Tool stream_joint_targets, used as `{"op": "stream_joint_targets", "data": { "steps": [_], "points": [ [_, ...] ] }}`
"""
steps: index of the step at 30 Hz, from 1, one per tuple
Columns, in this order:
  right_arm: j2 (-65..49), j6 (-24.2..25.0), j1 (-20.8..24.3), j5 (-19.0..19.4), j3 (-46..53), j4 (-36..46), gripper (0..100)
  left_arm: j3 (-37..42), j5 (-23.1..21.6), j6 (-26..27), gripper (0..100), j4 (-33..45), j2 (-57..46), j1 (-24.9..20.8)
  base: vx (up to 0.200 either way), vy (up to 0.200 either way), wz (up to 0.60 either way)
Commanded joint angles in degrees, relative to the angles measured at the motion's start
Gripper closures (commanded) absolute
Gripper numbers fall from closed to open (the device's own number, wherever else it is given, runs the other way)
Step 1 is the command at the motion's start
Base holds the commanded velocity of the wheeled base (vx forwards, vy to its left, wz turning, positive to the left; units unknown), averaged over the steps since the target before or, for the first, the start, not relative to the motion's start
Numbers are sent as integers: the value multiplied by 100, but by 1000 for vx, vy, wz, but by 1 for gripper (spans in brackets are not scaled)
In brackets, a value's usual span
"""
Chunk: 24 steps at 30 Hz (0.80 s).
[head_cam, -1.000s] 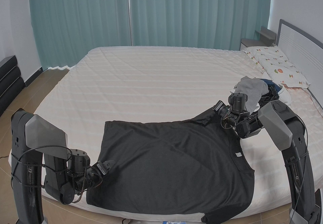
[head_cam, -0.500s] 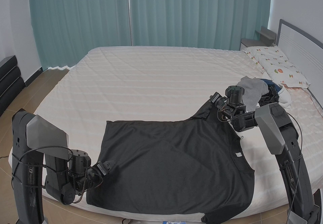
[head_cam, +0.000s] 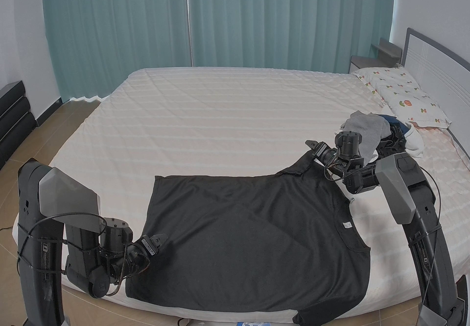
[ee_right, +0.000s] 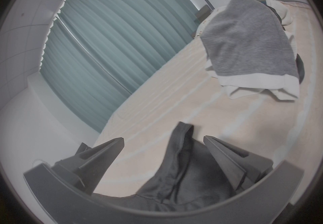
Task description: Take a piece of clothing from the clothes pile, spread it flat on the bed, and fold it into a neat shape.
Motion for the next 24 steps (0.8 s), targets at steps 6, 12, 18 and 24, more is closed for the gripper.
{"op": "stream_joint_targets", "data": {
  "steps": [6, 12, 18, 24],
  "points": [
    [-337, -73, -410, 131, 465, 364, 0, 2, 1, -2, 0, 7, 8, -1, 0, 0, 0],
    [-337, -345, -542, 448, 922, 311, 0, 2, 1, -2, 0, -1, 8, -1, 0, 0, 0],
    [-345, -486, -533, 667, 1247, 82, 0, 2, 1, -2, 0, -1, 8, -1, 0, 0, 0],
    [-345, -503, -480, 694, 1283, 74, 0, 2, 1, -2, 0, -1, 8, -1, 0, 0, 0]
  ]
}}
